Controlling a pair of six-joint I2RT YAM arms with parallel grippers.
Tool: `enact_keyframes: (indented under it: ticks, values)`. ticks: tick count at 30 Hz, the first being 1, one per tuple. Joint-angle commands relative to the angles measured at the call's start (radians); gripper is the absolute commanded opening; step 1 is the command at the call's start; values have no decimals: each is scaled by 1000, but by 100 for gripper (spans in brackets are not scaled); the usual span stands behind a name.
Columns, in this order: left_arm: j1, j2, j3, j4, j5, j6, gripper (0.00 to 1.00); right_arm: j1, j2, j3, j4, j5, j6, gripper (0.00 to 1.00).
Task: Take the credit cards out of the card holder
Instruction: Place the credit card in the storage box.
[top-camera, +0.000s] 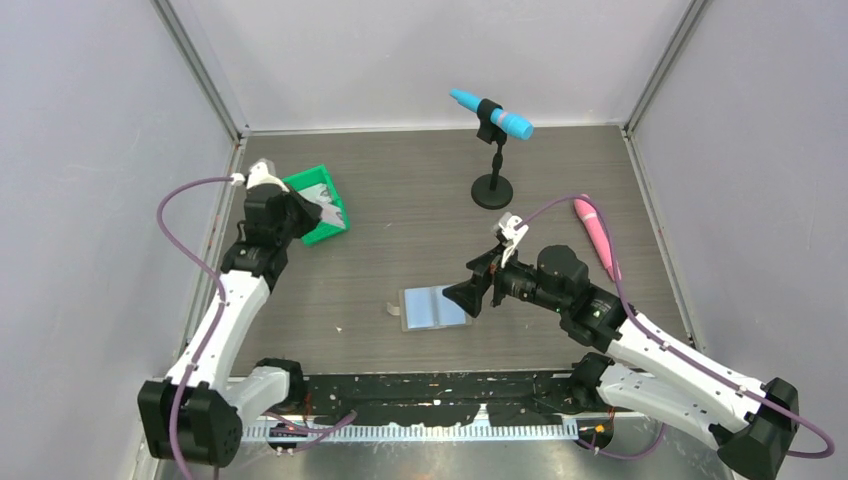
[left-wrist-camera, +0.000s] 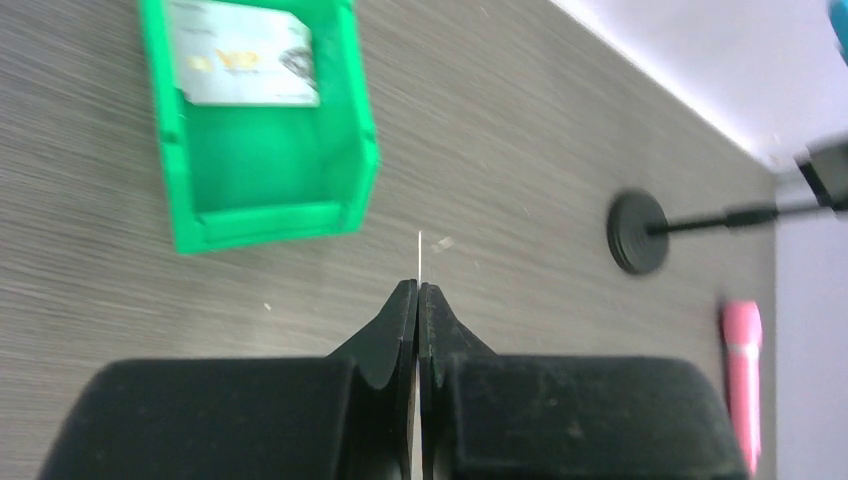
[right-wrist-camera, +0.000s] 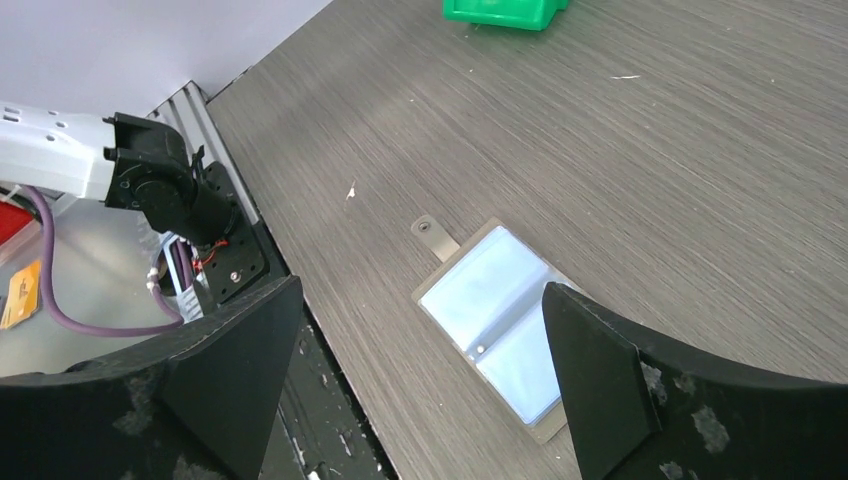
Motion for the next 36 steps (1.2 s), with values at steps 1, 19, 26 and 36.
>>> enact_keyframes:
  ticks: [1,19,26,36]
  values:
    - [97,72,51,179,-120,-58,0,2,-28,-17,83,57,39,99]
    - [245,506,192,426,0,-140,0,1,36,-2,110,47,58,99]
    - [245,621,251,424,-1,-139,0,-1,73,31,97,74,40,99]
    - [245,711,268,479,2,-122,0,-5,113,51,98,84,34,99]
